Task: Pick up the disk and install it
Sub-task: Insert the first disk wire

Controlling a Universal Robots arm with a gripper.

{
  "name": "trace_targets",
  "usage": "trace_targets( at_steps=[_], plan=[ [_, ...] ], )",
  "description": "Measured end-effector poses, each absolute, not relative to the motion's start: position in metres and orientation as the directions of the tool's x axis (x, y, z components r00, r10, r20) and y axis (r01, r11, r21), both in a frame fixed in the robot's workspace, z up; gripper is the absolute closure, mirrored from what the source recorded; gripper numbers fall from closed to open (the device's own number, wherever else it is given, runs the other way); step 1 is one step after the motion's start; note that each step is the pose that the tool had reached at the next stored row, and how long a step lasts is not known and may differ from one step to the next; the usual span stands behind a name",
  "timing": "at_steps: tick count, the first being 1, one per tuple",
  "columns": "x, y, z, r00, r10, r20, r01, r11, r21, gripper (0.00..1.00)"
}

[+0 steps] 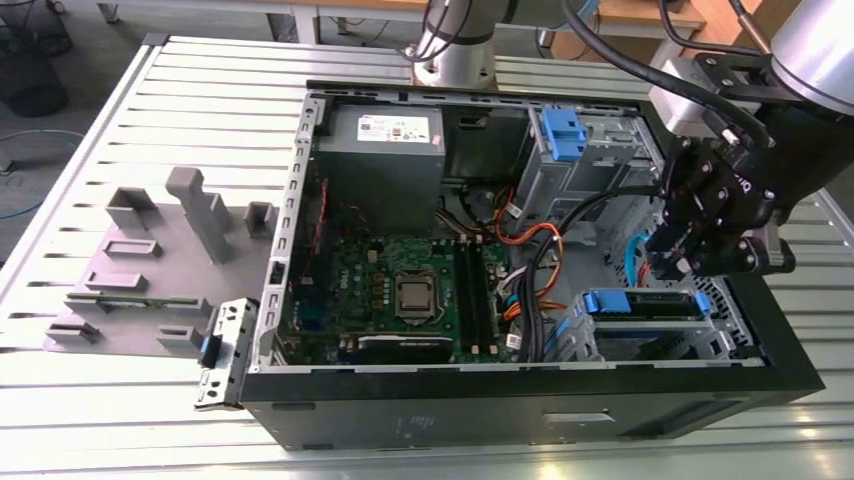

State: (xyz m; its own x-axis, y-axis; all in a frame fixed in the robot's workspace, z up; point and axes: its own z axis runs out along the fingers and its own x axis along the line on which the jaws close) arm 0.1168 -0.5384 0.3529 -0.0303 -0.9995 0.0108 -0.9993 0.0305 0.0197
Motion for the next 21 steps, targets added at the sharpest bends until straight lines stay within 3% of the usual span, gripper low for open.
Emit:
trace_targets(
  at_steps=[6,21],
  plan=[
    [0.1169,-0.5383,0.3528,-0.030,-0.999,0.011,-0.999,0.030,0.020,0.84],
    [0.1168,-0.5407,0.3492,-0.030,-0.999,0.011,-0.999,0.031,0.020,0.84]
  ],
)
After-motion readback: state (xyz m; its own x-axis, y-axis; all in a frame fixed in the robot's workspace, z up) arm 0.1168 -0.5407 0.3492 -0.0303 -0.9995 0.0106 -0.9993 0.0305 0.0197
